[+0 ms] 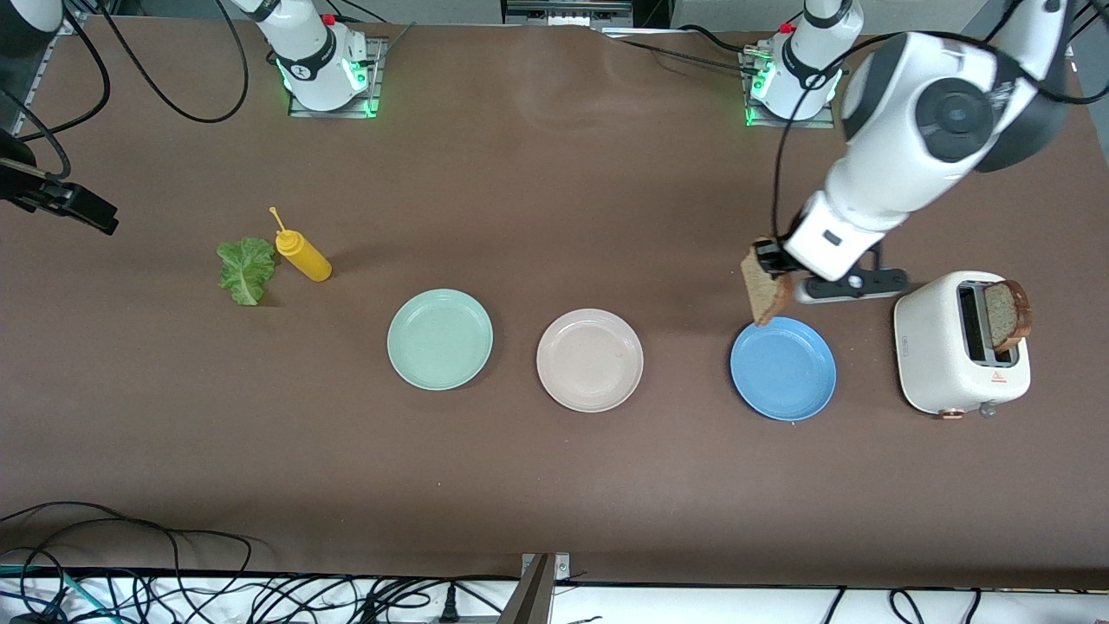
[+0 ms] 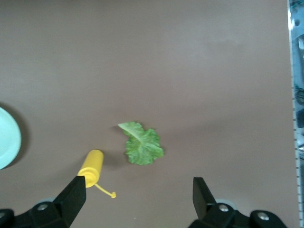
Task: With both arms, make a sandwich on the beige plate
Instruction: 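Lift the bread slice out and carry it to the beige plate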
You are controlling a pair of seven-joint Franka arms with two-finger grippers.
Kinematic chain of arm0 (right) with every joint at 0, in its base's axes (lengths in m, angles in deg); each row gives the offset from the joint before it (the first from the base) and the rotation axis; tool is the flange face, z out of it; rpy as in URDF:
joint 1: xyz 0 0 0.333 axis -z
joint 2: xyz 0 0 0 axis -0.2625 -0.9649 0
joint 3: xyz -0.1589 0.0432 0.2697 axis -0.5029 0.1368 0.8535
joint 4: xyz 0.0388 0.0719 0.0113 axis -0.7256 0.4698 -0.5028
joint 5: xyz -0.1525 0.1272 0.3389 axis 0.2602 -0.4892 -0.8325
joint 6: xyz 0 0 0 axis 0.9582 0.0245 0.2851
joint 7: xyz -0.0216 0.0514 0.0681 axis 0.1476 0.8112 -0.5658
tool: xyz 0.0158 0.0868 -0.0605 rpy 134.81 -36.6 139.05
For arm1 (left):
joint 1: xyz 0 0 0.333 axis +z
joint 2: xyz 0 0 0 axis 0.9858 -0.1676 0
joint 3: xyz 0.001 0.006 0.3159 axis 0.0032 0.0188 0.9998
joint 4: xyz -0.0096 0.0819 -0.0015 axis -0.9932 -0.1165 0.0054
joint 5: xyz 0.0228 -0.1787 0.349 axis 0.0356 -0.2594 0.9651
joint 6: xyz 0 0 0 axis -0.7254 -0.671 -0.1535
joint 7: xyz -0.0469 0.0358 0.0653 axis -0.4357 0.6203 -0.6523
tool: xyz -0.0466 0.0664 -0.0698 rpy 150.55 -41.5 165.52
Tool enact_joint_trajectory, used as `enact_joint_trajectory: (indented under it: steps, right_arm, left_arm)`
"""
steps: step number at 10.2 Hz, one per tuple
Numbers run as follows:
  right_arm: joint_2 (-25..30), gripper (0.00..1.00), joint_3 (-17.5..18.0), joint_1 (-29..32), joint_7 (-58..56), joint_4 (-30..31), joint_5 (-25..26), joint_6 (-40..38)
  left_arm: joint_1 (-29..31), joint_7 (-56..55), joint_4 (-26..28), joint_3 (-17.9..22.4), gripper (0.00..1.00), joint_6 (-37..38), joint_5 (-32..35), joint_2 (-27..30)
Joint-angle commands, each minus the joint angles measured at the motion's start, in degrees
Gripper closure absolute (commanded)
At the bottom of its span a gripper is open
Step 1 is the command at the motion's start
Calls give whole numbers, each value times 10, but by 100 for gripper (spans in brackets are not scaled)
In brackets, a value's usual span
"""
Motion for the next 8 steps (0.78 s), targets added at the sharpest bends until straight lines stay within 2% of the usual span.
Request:
enact_joint_trajectory:
  steps: [1,3,8]
  right_arm:
    - [-15,0,2,-2,-3,-1,33,-6]
    - [-18,0,2,0,-3,1,40,-6]
    - [-18,0,-1,3,3,-1,27,-9]
  left_arm:
    - [-42,-38,-57,9,100,6,-22,-56]
    - [-58,-39,-89,0,100,5,-52,-86]
    - [-80,-68,-241,-16,100,4,-127,-215]
